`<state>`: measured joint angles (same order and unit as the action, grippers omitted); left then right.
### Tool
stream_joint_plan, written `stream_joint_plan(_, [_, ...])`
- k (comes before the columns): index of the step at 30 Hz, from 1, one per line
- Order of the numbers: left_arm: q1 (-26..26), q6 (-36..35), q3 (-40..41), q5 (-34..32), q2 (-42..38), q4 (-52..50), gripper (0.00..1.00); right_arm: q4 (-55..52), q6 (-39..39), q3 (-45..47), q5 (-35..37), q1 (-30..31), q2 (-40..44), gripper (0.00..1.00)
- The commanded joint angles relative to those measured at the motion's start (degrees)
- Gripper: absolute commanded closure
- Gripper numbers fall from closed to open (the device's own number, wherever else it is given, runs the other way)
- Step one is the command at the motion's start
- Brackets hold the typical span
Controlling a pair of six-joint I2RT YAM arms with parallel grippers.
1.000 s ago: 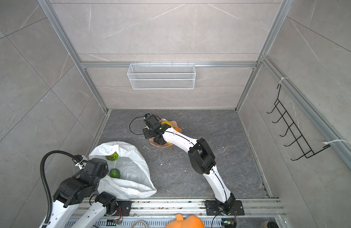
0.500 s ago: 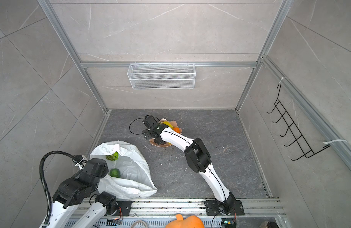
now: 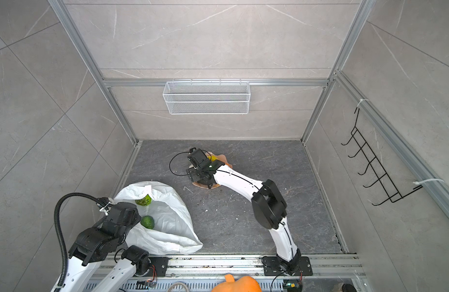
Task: Take fruits out of the plastic bag
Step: Place the fruit on the plate, then spread open the plastic bag at the middle-left of the table.
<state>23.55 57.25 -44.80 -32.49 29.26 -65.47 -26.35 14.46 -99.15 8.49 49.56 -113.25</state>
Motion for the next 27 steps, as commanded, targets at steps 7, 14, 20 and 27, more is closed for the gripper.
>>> stream_joint_plan(7, [0.18, 2.6, 2.07, 12.19, 1.39, 0.85, 1.0, 7.17, 6.9, 20.15, -2.21, 18.33, 22.34, 0.34])
stream_joint_plan(14, [0.27, 2.32, 0.91, 18.21, 4.3, -1.28, 1.0, 11.09, 11.15, 22.32, -5.28, 28.42, 17.46, 0.43])
stream_joint_plan(20, [0.27, 3.48, 2.63, 22.67, 4.17, -1.41, 1.0, 11.23, 11.09, 19.67, -4.04, 25.31, 10.82, 0.46])
stream_joint_plan(27, [0.7, 2.74, 2.85, 25.67, 8.23, -2.03, 1.0, 11.46, 9.1, 13.19, -10.68, 22.45, 0.03, 0.47])
